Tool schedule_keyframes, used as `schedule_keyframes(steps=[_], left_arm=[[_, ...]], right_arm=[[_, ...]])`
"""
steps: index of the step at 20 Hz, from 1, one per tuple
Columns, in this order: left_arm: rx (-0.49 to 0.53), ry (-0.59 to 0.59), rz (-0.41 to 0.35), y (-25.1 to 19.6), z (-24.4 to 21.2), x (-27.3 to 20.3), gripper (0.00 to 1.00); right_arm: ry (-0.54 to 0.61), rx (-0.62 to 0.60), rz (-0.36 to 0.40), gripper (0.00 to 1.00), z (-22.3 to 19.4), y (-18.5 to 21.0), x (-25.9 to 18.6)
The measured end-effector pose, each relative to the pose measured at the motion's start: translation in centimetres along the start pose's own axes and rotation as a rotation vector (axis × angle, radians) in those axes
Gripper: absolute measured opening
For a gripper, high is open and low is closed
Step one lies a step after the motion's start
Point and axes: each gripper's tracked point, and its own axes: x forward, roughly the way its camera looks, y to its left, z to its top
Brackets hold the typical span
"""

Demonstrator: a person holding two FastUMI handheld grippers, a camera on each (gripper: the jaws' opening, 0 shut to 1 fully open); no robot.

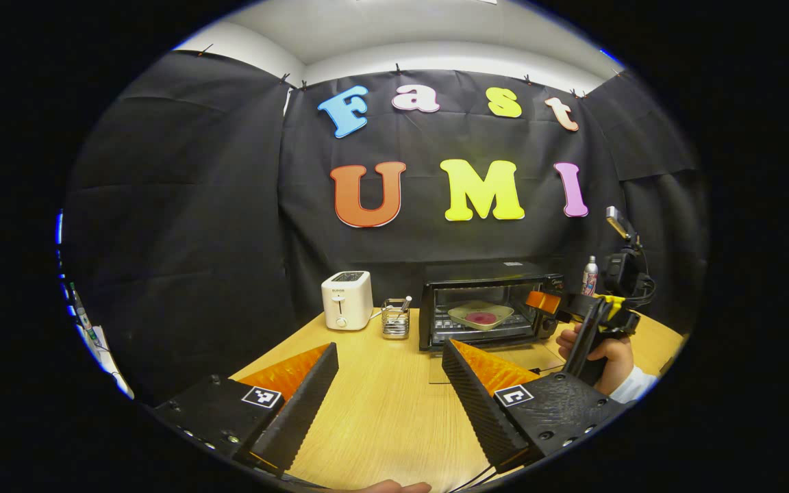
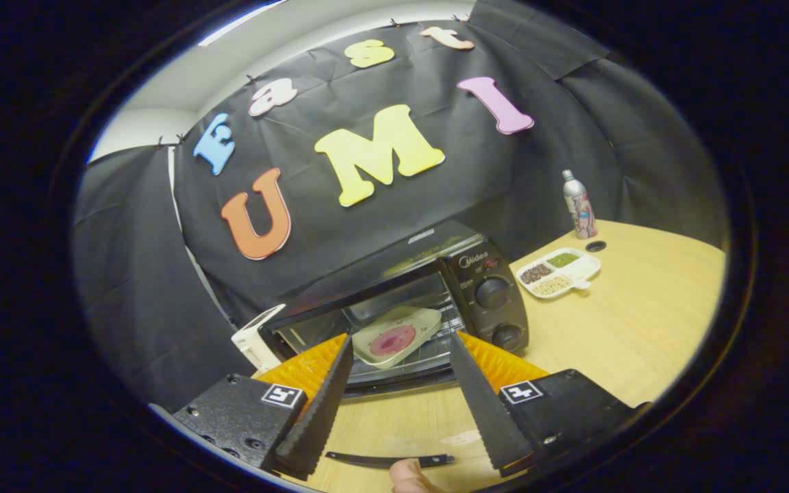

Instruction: Open the electric oven with the left hand, put the food in, and close the electric oven.

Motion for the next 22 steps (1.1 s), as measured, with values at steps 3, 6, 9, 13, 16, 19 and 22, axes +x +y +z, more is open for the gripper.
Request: schedule_keyframes(steps=[3,6,9,13,16,19,22], left_arm=[[-0.027,0.020,-0.015,-1.2,-0.4,0.6,0.97],[-0.027,0.071,-0.062,-3.8,-1.4,1.2,0.96],[-0.011,0.115,-0.097,-6.1,-2.7,2.3,0.96],[-0.025,0.200,-0.151,-9.5,-5.4,3.5,0.96],[-0.009,0.259,-0.177,-11.5,-7.7,4.3,0.96],[0.009,0.318,-0.208,-13.7,-9.8,5.2,0.96],[0.022,0.370,-0.228,-15.4,-12.0,6.2,0.96]], right_arm=[[-0.055,-0.018,-0.002,0.92,3.7,-0.5,-4.0],[-0.104,-0.103,0.007,0.93,7.9,-0.8,-8.0],[-0.140,-0.179,-0.019,0.95,11.6,-2.1,-12.1],[-0.177,-0.267,-0.038,1.00,16.6,-3.5,-17.1],[-0.232,-0.295,-0.052,0.95,20.0,-4.4,-21.4],[-0.259,-0.311,-0.043,0.96,22.3,-4.9,-24.6],[-0.295,-0.350,-0.072,0.95,22.8,-6.7,-26.2]])
